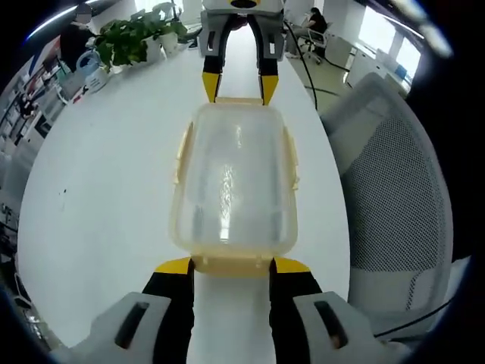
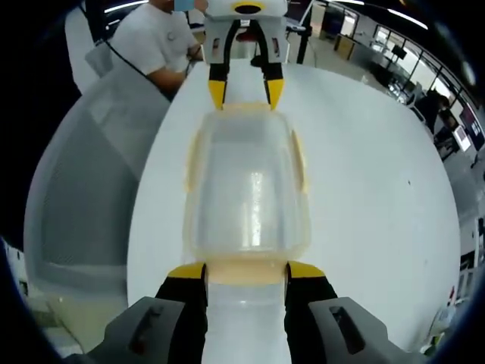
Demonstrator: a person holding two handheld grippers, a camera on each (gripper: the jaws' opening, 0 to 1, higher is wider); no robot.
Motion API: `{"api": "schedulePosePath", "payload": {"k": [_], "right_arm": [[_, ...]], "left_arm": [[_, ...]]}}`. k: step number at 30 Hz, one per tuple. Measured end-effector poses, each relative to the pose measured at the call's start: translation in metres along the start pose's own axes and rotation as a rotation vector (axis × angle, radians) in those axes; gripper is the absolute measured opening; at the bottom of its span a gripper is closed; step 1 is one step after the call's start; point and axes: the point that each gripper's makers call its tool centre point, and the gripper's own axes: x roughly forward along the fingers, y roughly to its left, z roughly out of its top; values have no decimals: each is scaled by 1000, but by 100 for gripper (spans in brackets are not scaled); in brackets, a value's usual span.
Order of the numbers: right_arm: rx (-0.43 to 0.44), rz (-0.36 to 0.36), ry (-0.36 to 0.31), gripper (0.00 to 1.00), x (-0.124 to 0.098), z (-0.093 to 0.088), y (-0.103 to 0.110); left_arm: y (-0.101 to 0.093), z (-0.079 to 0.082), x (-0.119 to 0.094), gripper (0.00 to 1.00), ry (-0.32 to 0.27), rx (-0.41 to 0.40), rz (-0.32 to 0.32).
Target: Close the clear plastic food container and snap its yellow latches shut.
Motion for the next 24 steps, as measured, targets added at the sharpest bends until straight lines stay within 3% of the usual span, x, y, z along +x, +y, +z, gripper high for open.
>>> {"api": "schedulePosePath", "payload": {"k": [24], "right_arm": [[14, 0, 37, 38, -12, -35, 2]], "left_arm": [[-4, 32, 20, 37, -1, -4, -21]]}}
